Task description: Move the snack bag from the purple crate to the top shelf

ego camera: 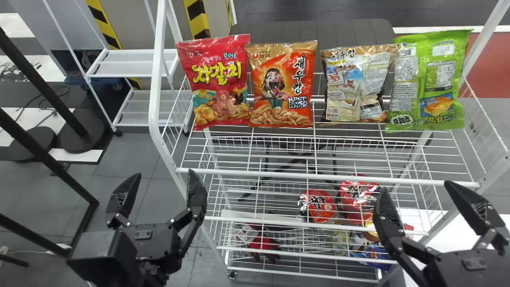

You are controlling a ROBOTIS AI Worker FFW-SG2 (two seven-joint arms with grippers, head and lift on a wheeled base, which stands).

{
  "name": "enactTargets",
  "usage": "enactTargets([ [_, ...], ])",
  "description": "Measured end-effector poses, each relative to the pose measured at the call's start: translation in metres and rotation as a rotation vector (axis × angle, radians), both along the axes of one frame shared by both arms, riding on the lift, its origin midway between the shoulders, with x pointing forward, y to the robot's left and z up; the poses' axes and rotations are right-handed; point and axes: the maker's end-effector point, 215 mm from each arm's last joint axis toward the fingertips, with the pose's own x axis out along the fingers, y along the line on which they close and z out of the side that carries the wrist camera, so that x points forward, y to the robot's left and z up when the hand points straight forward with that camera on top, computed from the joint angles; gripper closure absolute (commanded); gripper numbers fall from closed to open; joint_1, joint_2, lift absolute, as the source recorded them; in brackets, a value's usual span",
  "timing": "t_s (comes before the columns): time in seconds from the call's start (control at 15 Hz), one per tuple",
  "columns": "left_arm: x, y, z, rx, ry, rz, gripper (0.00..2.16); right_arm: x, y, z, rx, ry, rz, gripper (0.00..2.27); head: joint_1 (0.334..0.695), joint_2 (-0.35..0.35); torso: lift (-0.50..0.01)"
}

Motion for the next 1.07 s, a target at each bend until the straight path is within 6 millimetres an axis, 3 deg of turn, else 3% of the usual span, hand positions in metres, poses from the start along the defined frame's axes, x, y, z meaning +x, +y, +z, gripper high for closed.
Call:
enactTargets([
  [0.27, 0.000, -0.006, -0.006, 0.002, 0.021, -0.022, 0.16, -0.005, -0.009, -0.001, -0.012, 0.007, 0.017, 0.12, 0.695, 0.100, 0.000],
  [0.67, 0.001, -0.022, -0.002, -0.017, 0.017, -0.055, 0.17, -0.005, -0.006, -0.001, -0.023, 0.014, 0.028, 0.12, 0.695, 0.078, 0.000],
  [1.07, 0.002, -0.024, -0.003, -0.018, 0.021, -0.059, 0.17, -0.005, -0.004, 0.000, -0.021, 0.012, 0.031, 0.12, 0.695, 0.076, 0.000],
])
